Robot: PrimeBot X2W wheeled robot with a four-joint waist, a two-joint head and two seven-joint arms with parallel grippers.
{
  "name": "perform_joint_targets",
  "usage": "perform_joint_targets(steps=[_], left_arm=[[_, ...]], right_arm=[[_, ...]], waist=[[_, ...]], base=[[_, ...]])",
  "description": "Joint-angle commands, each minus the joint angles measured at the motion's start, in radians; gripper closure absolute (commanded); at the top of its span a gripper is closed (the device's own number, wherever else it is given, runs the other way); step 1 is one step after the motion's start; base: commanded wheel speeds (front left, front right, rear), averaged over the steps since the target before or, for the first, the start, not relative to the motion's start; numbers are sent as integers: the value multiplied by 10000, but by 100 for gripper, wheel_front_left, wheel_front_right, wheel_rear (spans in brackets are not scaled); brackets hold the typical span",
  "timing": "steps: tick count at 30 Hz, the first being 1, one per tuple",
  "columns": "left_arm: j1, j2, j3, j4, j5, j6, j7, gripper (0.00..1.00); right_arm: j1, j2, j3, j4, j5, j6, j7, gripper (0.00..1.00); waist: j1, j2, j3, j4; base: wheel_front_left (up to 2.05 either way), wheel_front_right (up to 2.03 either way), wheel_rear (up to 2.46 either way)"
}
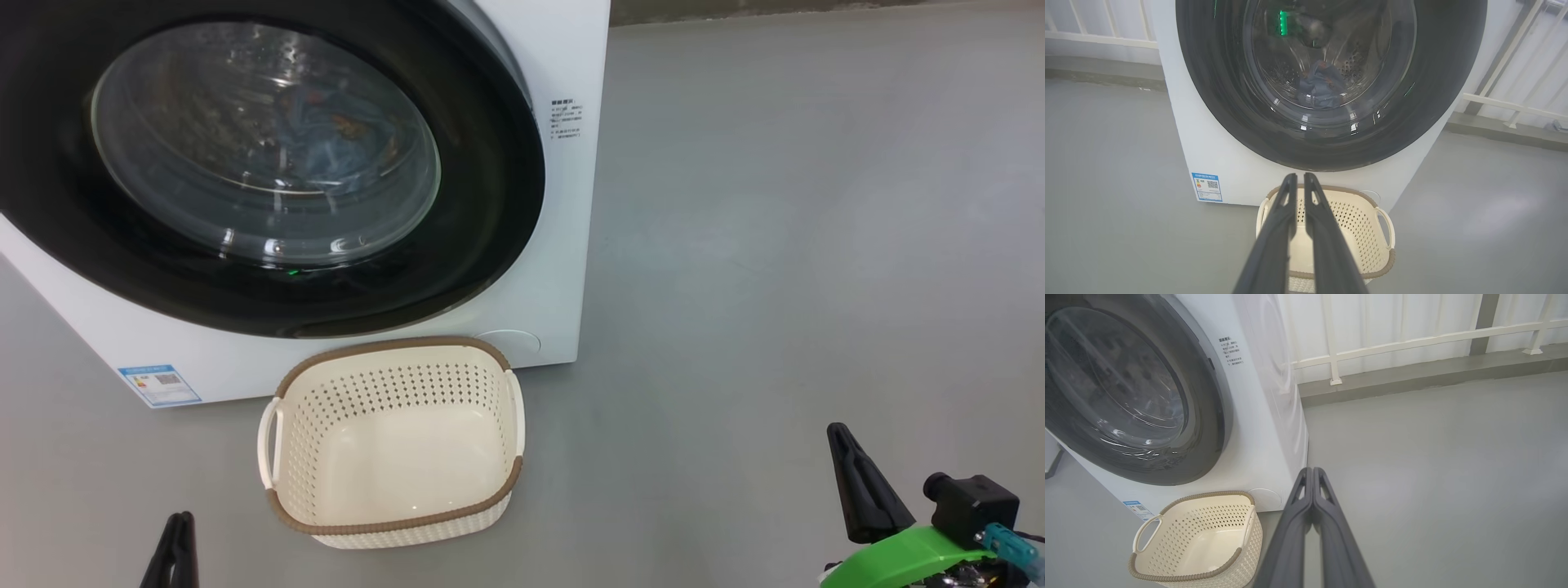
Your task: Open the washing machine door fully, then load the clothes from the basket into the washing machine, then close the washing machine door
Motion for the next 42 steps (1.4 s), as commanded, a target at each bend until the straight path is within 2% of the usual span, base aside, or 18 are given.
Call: perform_joint_targets(steps=[1,7,42], left_arm=[[-133,165,103,-188,-345,0,87,100],[-209,113,106,-196,-960,1,255,100],[-649,-183,172,-282,-4454,2,1248,100]], right_arm=[[-222,-137,-55,-251,305,-1,71,100],[-256,-106,-118,-270,938,-3,229,100],[-462,115,-528,-413,4471,-10,1165,100]], waist=[[14,0,-23,21],[-6,0,-29,70],[-7,0,-137,346]], base=[[0,0,0],[0,0,0],[0,0,0]])
